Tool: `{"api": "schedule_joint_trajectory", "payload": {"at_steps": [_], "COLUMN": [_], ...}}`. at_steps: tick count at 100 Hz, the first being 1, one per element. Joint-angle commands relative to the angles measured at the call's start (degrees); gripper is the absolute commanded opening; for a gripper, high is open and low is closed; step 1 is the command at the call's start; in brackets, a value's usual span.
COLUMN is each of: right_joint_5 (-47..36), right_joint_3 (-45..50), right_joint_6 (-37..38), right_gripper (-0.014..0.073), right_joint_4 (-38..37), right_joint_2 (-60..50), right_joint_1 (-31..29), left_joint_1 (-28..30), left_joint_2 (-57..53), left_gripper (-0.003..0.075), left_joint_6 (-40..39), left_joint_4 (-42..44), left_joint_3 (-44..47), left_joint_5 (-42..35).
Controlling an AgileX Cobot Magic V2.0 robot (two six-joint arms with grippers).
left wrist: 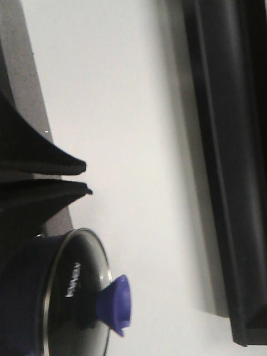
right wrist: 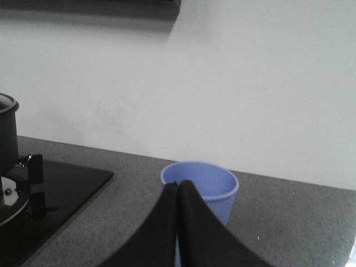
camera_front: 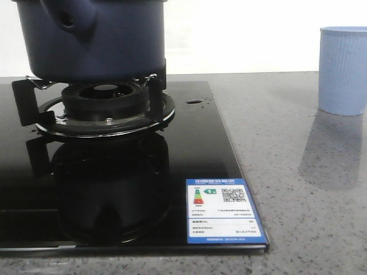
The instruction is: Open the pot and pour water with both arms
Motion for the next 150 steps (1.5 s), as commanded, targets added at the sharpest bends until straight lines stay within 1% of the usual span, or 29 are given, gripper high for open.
{"api": "schedule_joint_trajectory", "payload": {"at_steps": [1,11,19,26,35,112,120,123,128,132,133,135,136,137,138,139,140,142,143,144,145,146,147,149,150], "right_joint_5": [0.47,0.49,0.49,0.49,1.2,0.78,0.78,0.78,0.78,0.78,0.78,0.78,0.78,0.78,0.78,0.78,0.78,0.78,0.78,0.78,0.78,0.78,0.78,0.78,0.78], "right_joint_3": [1.42,4.17,5.6,6.01,6.01,6.01,6.01,6.01,6.01,6.01,6.01,6.01,6.01,6.01,6.01,6.01,6.01,6.01,6.01,6.01,6.01,6.01,6.01,6.01,6.01], "right_joint_6": [-0.96,-0.96,-0.96,-0.96,-0.96,-0.6,-0.6,-0.6,-0.6,-0.6,-0.6,-0.6,-0.6,-0.6,-0.6,-0.6,-0.6,-0.6,-0.6,-0.6,-0.6,-0.6,-0.6,-0.6,-0.6], "right_gripper": [-0.0052,-0.0052,-0.0052,-0.0052,-0.0052,-0.0052,-0.0052,-0.0052,-0.0052,-0.0052,-0.0052,-0.0052,-0.0052,-0.0052,-0.0052,-0.0052,-0.0052,-0.0052,-0.0052,-0.0052,-0.0052,-0.0052,-0.0052,-0.0052,-0.0052], "right_joint_4": [1.75,1.65,1.65,1.65,1.65,1.65,1.65,1.65,1.65,1.65,1.65,1.65,1.65,1.65,1.65,1.65,1.65,1.65,1.65,1.65,1.65,1.65,1.65,1.65,1.65], "right_joint_2": [-1.83,-3.54,-4.03,-4.03,-4.03,-4.03,-4.03,-4.03,-4.03,-4.03,-4.03,-4.03,-4.03,-4.03,-4.03,-4.03,-4.03,-4.03,-4.03,-4.03,-4.03,-4.03,-4.03,-4.03,-4.03], "right_joint_1": [0.24,0.24,0.33,0.46,0.46,0.46,0.46,0.46,0.46,0.46,0.46,0.46,0.46,0.46,0.46,0.46,0.46,0.46,0.46,0.46,0.46,0.46,0.46,0.46,0.46], "left_joint_1": [-0.88,-0.88,-0.88,-0.88,-0.88,-0.88,-0.88,-0.88,-0.74,-0.54,-0.61,-0.61,-0.61,-0.61,-0.61,-0.61,-0.61,-0.61,-0.61,-0.61,-0.61,-0.61,-0.75,-0.87,-0.86], "left_joint_2": [-4.17,-8.39,-10.72,-11.53,-11.53,-11.53,-11.53,-11.53,-11.53,-11.53,-11.53,-11.53,-11.53,-11.53,-11.53,-11.53,-11.53,-11.53,-11.53,-11.53,-11.53,-11.53,-11.53,-11.53,-11.53], "left_gripper": [-0.0016,-0.0016,-0.0016,-0.0016,-0.0016,-0.0016,-0.0016,-0.0016,-0.0016,-0.0016,-0.0016,-0.0016,-0.0016,-0.0016,-0.0016,-0.0016,-0.0016,-0.0016,-0.0016,-0.0016,-0.0016,-0.0016,-0.0016,-0.0016,-0.0016], "left_joint_6": [0.24,0.14,0.14,0.14,0.14,0.14,-0.21,-1.0,-5.99,-15.22,-19.24,-23.59,-28.15,-30.5,-35.27,-37.68,-42.5,-47.29,-52.01,-54.33,-58.88,-61.09,-65.34,-69.34,-73.14], "left_joint_4": [-1.74,-2.87,-5.39,-6.96,-6.97,-6.97,-9.15,-8.75,-3.23,5.74,9.17,12.83,16.65,18.6,22.62,24.67,28.85,33.15,37.48,39.7,44.05,46.2,50.44,54.53,58.48], "left_joint_3": [3.45,8.06,10.85,12.23,13.08,13.5,13.65,13.65,13.65,13.65,13.65,13.65,13.65,13.65,13.65,13.7,13.7,13.8,13.8,13.8,13.8,13.8,13.86,13.96,14.08], "left_joint_5": [-1.54,-1.54,-1.54,-1.43,-0.92,-0.92,-2.05,-2.7,-3.11,-4.24,-4.51,-5.35,-5.63,-6.15,-6.41,-6.68,-7.26,-8.06,-8.3,-8.78,-8.94,-9.22,-9.39,-9.94,-10.14]}}
